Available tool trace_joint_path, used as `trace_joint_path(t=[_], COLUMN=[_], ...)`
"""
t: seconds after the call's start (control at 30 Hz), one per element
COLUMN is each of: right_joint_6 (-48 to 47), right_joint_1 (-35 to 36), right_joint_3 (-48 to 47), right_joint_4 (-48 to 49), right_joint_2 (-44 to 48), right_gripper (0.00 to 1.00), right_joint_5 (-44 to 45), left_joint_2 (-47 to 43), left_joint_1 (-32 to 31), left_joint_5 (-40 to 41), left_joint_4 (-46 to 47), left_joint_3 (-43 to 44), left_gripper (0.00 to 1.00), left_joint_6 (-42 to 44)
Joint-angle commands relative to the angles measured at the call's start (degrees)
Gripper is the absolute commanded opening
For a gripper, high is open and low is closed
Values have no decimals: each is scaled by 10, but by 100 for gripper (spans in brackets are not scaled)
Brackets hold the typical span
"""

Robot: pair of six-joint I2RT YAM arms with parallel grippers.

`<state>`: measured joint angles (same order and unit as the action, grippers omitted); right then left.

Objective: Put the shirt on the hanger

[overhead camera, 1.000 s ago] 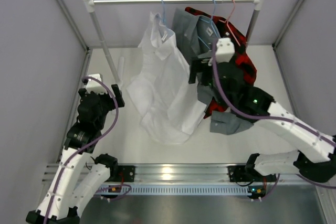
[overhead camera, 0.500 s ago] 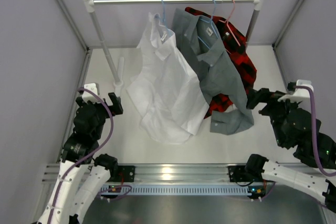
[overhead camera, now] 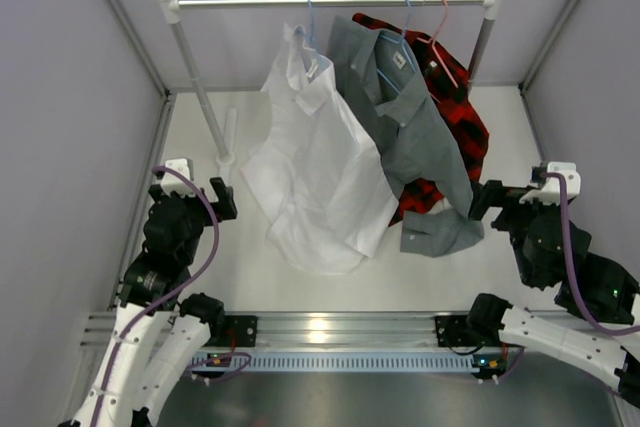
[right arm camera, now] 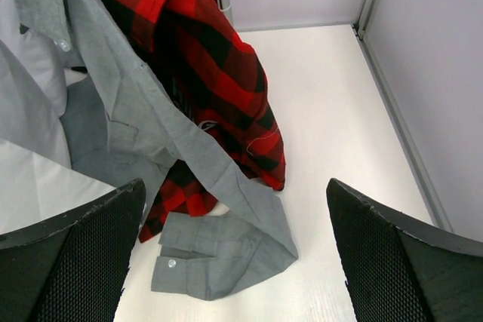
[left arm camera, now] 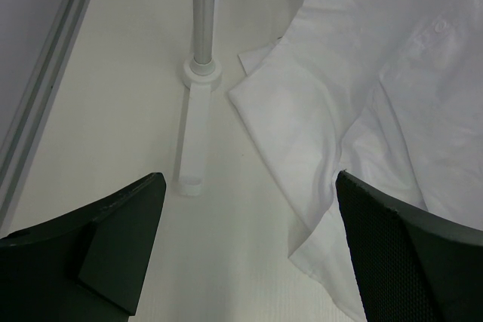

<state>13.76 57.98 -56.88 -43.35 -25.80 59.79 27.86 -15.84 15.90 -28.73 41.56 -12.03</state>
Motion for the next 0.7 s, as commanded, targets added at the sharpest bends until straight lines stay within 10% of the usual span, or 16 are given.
trace_joint_path(t=[0.0,0.67], right_joint_6=[8,30], right_joint_1=[1,1], right_joint_3=[0,26], right_joint_4=[-23,-36], right_joint_2=[0,20], right_gripper=[99,99], right_joint_5=[25,-1], left_joint_2=[-6,-25], left_joint_1=[4,5], left_joint_5=[-3,-5], left_joint_4=[14,17], left_joint_3=[-3,-10], left_gripper=[98,98], left_joint_6=[3,6])
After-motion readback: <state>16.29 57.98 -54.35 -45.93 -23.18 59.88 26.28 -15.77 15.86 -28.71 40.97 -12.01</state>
